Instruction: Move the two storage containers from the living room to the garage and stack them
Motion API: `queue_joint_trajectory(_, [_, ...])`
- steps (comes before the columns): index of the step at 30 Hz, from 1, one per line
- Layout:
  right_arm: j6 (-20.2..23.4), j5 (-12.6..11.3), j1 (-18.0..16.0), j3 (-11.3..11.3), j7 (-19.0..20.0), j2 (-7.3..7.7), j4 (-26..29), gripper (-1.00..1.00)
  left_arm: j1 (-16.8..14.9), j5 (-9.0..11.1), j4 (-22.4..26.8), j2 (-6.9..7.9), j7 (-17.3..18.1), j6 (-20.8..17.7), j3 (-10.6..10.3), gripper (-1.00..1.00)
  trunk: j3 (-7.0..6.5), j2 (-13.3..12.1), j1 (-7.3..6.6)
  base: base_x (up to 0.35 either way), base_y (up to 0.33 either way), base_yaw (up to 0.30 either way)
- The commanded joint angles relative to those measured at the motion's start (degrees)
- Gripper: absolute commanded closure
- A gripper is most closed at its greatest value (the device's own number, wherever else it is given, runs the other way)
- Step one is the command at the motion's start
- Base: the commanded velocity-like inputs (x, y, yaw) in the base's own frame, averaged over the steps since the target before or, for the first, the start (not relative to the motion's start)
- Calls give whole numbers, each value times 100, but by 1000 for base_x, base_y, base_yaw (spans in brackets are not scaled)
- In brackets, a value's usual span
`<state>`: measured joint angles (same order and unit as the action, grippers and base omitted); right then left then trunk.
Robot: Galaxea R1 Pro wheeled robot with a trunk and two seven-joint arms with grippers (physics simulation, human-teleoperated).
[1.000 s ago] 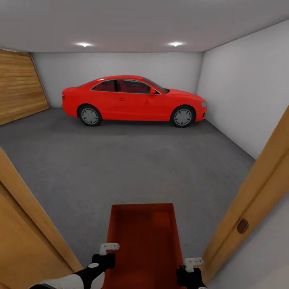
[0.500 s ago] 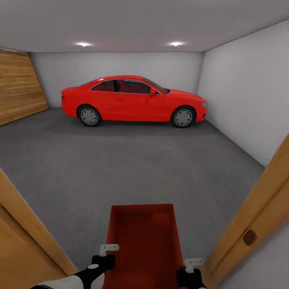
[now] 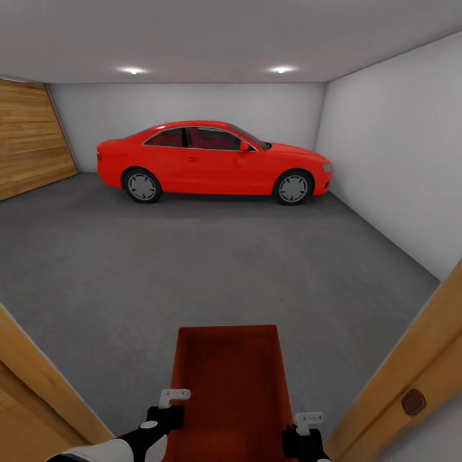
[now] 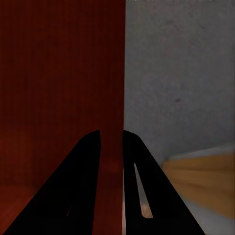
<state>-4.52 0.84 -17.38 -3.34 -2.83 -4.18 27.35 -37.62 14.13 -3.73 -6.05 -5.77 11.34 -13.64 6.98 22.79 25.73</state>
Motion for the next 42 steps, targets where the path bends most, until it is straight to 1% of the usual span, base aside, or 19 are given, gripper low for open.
queue_joint_trajectory(1, [-17,171,-1,-137,90,84,-54,100,-26,-59,-14,69,-30,27,134,100,12,13,5,201,0,0])
queue_joint_trajectory(10, [-31,177,-1,-134,69,84,-54,100,-26,-59,-14,69,-30,27,134,100,12,13,5,36,0,0])
queue_joint_trajectory(11, [-13,4,-2,14,-63,-30,-51,100,16,57,6,-37,-27,71,-27,100,12,13,5,0,0,0])
queue_joint_trajectory(12, [-14,4,-2,15,-67,-51,-67,100,18,172,-24,-49,-27,88,-169,100,12,13,5,0,0,0])
queue_joint_trajectory(13, [-17,4,-2,19,-67,-76,-87,100,18,245,-45,-33,-28,88,-246,100,12,13,5,0,0,0])
queue_joint_trajectory(15, [-24,12,-2,18,-65,-81,-120,100,18,396,-41,-37,-29,83,-417,100,12,13,5,0,0,0])
queue_joint_trajectory(19, [-37,17,-2,13,-51,-41,-167,100,18,606,-143,-62,-22,88,-606,100,12,13,5,0,0,0])
queue_joint_trajectory(23, [-39,5,-2,10,-50,-26,-170,100,18,934,-163,-96,-21,88,-924,100,12,13,5,0,0,0])
queue_joint_trajectory(26, [-40,2,-2,6,-49,-27,-170,100,18,1128,-171,-109,-21,88,-1122,100,12,13,5,0,0,0])
queue_joint_trajectory(34, [-40,4,-2,0,-47,-25,-176,100,18,1390,-181,-126,-21,82,-1390,100,12,13,5,13,0,0])
queue_joint_trajectory(40, [-40,2,-2,0,-50,-27,-177,100,18,1523,-175,-128,-13,71,-1530,100,12,13,5,227,0,0])
queue_joint_trajectory(41, [-38,3,-2,0,-48,-25,-177,100,18,64,39,-211,-13,71,-16,100,12,13,5,93,0,0])
queue_joint_trajectory(42, [-37,3,-2,0,-48,-24,-175,100,18,64,39,-211,-13,71,-16,100,12,13,5,59,0,0])
